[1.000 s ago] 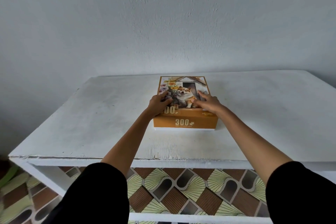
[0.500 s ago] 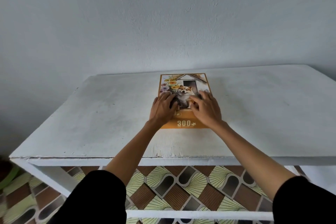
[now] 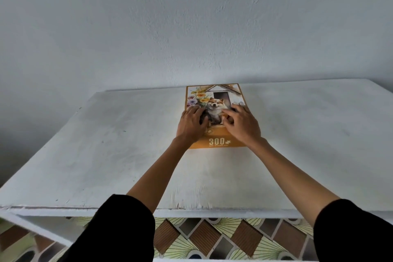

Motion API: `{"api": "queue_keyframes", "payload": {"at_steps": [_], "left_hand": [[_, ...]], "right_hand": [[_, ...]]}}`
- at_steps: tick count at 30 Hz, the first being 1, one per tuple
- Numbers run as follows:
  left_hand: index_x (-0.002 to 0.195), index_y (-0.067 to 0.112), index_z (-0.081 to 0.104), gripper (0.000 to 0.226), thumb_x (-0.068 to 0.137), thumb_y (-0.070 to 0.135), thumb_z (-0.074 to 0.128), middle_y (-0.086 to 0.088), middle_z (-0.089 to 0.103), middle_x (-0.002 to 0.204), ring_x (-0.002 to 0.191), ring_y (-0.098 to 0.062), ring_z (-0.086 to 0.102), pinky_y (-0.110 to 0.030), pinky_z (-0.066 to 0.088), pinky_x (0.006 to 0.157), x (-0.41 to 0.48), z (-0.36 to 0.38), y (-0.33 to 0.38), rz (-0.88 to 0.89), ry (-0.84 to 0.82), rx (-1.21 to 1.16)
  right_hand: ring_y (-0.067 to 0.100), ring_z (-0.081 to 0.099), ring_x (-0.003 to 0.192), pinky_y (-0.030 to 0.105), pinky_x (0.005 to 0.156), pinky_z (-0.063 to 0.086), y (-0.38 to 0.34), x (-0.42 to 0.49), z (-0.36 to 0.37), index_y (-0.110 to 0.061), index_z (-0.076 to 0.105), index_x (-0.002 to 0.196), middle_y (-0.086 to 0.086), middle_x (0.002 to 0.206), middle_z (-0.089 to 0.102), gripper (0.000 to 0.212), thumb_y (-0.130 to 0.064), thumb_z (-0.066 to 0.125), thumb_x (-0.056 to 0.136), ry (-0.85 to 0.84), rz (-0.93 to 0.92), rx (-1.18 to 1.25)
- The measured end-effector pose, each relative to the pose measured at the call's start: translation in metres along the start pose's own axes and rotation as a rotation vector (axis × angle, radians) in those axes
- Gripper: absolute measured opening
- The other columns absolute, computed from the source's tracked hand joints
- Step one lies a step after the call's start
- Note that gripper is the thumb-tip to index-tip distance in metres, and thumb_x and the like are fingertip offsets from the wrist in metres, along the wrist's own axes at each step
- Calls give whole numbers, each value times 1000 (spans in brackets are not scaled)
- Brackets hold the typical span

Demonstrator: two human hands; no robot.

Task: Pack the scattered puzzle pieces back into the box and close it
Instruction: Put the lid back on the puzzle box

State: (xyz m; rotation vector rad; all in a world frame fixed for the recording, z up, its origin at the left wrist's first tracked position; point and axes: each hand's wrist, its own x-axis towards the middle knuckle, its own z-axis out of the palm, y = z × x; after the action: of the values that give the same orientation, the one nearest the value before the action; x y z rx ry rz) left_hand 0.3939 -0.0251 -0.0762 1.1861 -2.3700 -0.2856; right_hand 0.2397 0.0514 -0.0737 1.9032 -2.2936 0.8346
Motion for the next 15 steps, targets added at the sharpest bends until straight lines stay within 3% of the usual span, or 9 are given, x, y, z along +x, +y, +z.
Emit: {"api": "queue_keyframes", "payload": {"at_steps": [15], "left_hand": [[133, 11, 43, 44, 94, 32, 44, -12, 43, 142, 131, -28, 38, -41, 31, 109, 94, 15, -23, -47, -33, -28]], "right_hand": [[29, 46, 117, 38, 91, 44, 27, 101, 26, -17, 59, 119, 10, 123, 56, 36, -32, 50, 87, -7, -20, -1]]}}
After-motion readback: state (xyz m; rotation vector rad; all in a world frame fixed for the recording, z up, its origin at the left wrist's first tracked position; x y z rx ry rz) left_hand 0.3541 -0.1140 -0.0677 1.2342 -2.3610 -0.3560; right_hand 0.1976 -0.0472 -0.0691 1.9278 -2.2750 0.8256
